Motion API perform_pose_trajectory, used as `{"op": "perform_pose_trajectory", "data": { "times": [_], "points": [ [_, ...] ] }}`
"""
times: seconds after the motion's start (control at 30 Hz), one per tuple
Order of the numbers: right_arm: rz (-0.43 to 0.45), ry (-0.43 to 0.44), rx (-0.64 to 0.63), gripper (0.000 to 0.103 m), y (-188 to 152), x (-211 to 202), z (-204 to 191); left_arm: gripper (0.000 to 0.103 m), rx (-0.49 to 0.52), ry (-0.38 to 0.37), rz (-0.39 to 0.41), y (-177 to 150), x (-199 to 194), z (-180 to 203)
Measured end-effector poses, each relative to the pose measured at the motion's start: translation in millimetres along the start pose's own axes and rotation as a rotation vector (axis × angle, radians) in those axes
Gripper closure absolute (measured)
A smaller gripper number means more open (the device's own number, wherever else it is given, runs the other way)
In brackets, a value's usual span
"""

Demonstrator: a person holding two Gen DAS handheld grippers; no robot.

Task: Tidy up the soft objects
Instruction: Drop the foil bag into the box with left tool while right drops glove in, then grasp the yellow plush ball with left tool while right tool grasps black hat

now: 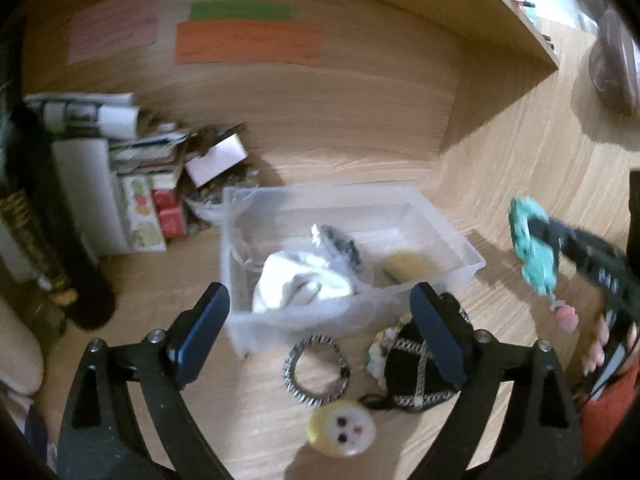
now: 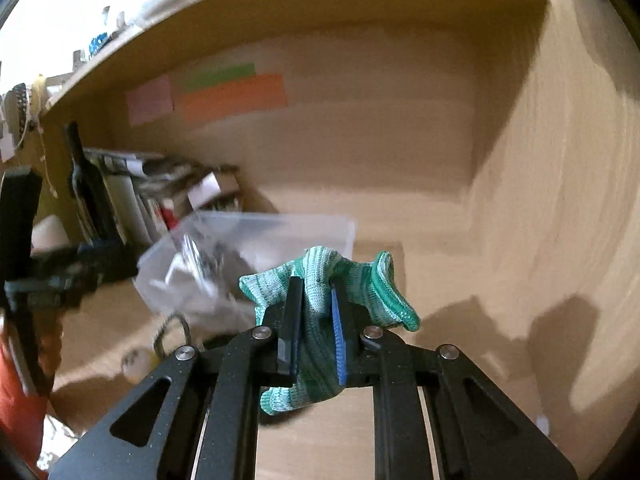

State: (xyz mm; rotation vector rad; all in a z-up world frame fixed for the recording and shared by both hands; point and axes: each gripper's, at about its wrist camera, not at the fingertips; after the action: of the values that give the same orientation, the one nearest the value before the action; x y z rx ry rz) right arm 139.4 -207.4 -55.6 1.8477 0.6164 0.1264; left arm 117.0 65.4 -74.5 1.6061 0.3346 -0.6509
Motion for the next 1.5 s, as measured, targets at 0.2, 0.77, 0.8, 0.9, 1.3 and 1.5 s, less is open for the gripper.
{"op": "perform_pose_trajectory", "data": {
  "times": [0.2, 0.77, 0.8, 0.9, 1.3, 1.5],
  "points": [
    [-0.031, 0.057, -0.010, 0.091, 16, 42, -15, 0.010, -0.012, 0.033, -0.062, -26, 1, 1],
    [-0.229, -0.002, -0.061, 0.074, -7, 105, -32, 0.020, 0.008, -0.027, -0.186, -71, 21, 30],
    [-0.220, 0.003, -0.064, 0.062, -8, 98, -32, 0.026, 0.009, -0.036, -0.191, -72, 22, 31],
    [-0.169, 0.004, -0.083, 0.032, -11, 74, -36, 0.034, 0.004, -0.058, -0.204, -75, 26, 36],
    [-0.314, 0.089, -0.110, 0.015, -73, 53, -48, 0.059, -0.043, -0.059, -0.183, -82, 20, 37],
    [-0.411, 0.075, -0.149, 0.015, -98, 71, -54, 0.059, -0.051, -0.048, -0.162, -83, 10, 36]
  ]
}}
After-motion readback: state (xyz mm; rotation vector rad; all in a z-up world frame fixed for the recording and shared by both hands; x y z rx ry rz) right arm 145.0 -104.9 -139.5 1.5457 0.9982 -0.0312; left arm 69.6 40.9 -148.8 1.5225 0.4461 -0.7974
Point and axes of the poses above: each gripper's, at about its wrist camera, not at the fingertips, and x roughly the way its jaws point, z to its right, y to its top, and after that the axes turned 12 degrees about x, right-handed
